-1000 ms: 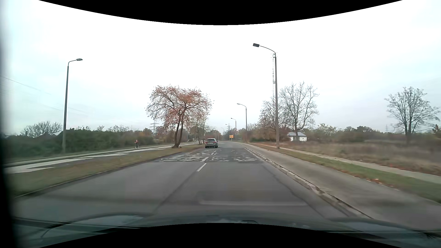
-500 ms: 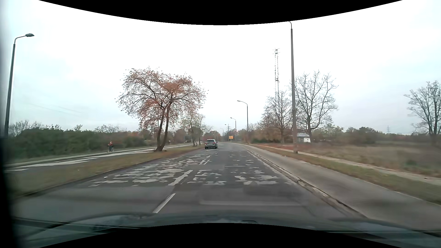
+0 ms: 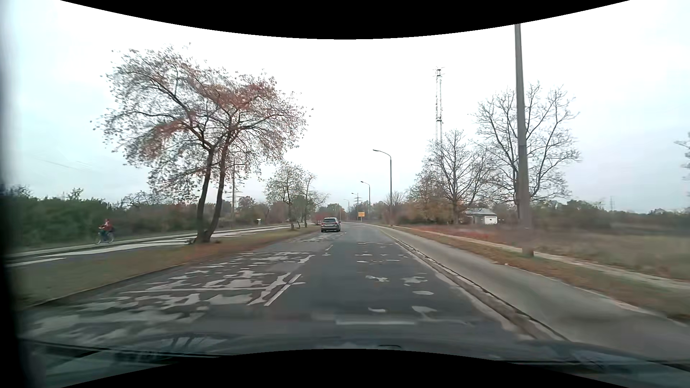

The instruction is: Follow the waypoints while adhering to traffic rules and regulations

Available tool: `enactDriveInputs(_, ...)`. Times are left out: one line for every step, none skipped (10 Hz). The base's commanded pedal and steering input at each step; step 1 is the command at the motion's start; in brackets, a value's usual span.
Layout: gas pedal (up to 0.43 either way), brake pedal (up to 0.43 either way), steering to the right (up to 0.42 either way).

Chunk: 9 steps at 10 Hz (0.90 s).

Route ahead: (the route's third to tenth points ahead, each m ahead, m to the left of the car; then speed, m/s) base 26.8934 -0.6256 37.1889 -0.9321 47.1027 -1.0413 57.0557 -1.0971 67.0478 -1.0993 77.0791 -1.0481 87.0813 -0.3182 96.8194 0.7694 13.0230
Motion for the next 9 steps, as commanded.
enactDriveInputs(0.157, 0.0, 0.0)
enactDriveInputs(0.157, 0.0, 0.0)
enactDriveInputs(0.157, 0.0, -0.001)
enactDriveInputs(0.157, 0.0, -0.001)
enactDriveInputs(0.157, 0.0, -0.001)
enactDriveInputs(0.157, 0.0, -0.002)
enactDriveInputs(0.169, 0.0, -0.002)
enactDriveInputs(0.169, 0.0, -0.002)
enactDriveInputs(0.169, 0.0, -0.001)
